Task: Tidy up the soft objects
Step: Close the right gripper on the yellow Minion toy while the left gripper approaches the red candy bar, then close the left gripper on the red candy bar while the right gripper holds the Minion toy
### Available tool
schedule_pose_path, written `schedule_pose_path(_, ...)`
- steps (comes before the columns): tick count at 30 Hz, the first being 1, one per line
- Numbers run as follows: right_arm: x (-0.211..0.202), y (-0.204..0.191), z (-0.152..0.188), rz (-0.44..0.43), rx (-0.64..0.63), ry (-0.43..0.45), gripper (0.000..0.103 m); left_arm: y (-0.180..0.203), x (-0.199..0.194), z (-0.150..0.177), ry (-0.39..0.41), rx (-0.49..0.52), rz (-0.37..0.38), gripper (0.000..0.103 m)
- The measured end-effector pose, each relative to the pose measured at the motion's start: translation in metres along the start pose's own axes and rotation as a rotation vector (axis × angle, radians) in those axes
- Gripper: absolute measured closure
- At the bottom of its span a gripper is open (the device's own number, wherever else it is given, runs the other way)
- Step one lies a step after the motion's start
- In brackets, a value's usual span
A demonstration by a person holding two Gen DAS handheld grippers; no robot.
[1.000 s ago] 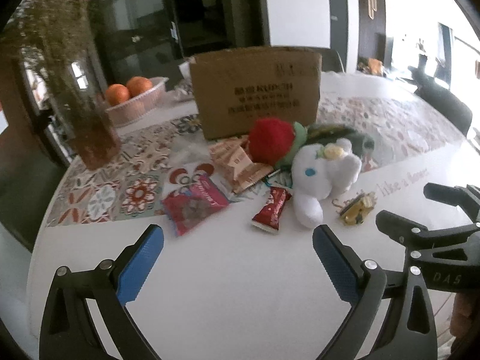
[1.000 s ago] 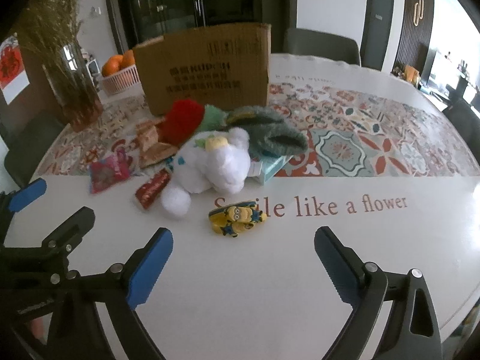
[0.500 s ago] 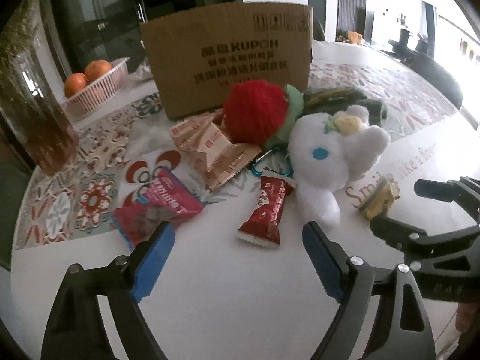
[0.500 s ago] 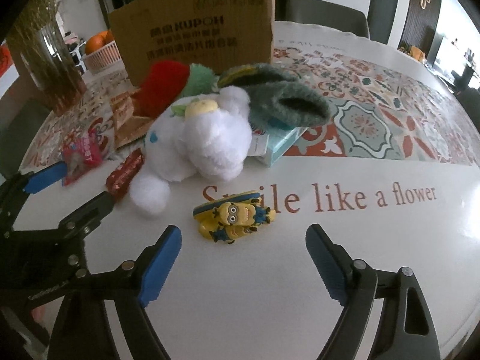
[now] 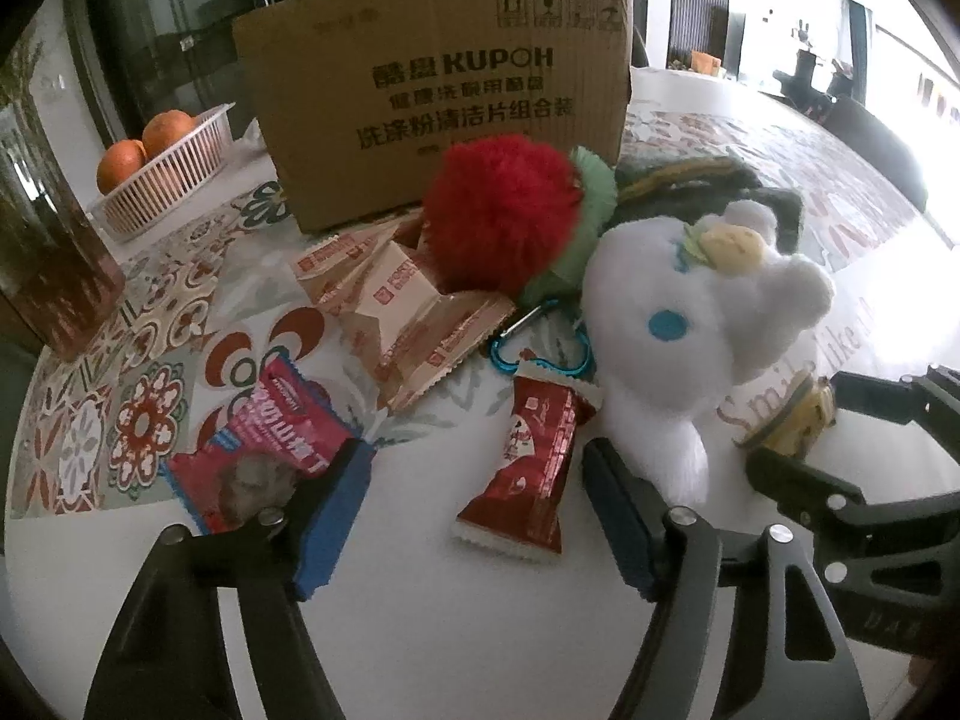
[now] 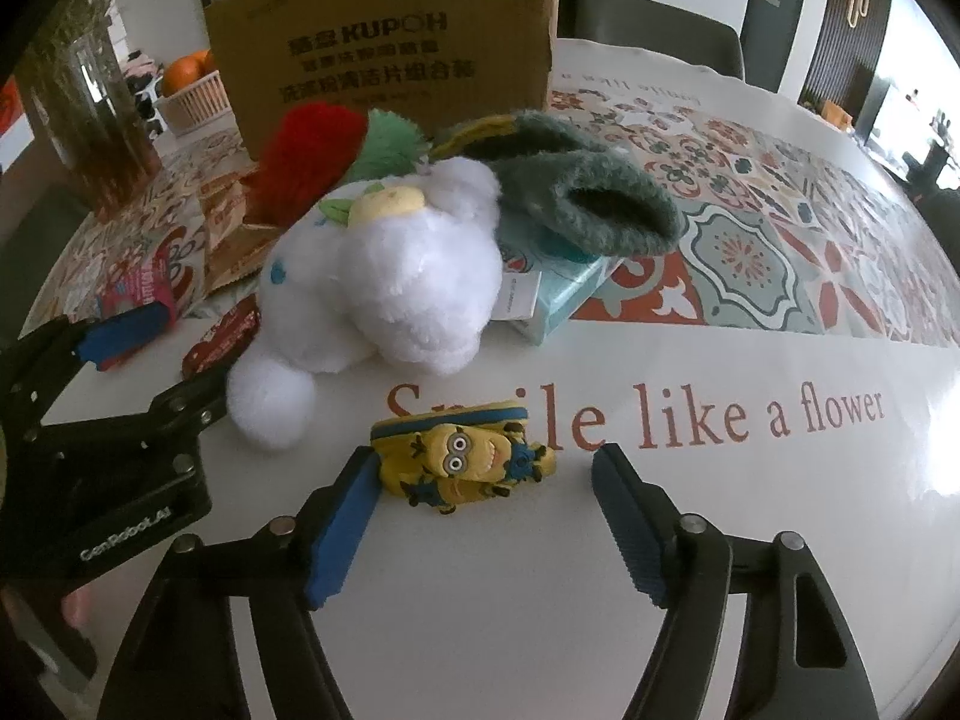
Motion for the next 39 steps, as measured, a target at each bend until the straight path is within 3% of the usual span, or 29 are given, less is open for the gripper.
schedule_pose_path(4,-0.001,0.0,-0.002,-0.004,-0.006,0.012,0.043,0.001,0.004,-0.001,-0.006,-0.027,0.019,0.047)
schedule_pose_path(9,-0.002,0.003,-0.002,-0.014,0.001,0.015,0.044,0.003,0.004,-0.001,-0.014,-0.054,0.033,0.066)
schedule_pose_path(14,-0.007,0.005,-0.002,-0.024,0.014,0.023,0.046,0.003,-0.002,0.003,-0.022,-0.089,0.024,0.075)
schedule_pose_path(26,-0.033,0.002,-0.003,-0.061,-0.006,0.082,0.046,0.006,-0.032,0.016,0.002,-0.177,0.032,0.08)
schedule_pose_path(29,-0.04,0.003,-0.005,-0.073,0.0,0.097,0.046,0.007,-0.041,0.016,0.019,-0.19,0.032,0.091)
schedule_pose_path(39,-0.053,0.001,-0.004,-0.091,-0.002,0.125,0.046,0.007,-0.059,0.014,0.049,-0.196,0.028,0.093)
Point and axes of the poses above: each gripper's, at about its wrist camera, not at the fingertips, and x roughly the way its jaws point, y to its right, z to its underside, the point moved 6 cm from there along x, roughly the way its jaws point, and after that the axes turned 10 degrees about x, right-handed, at the moved point
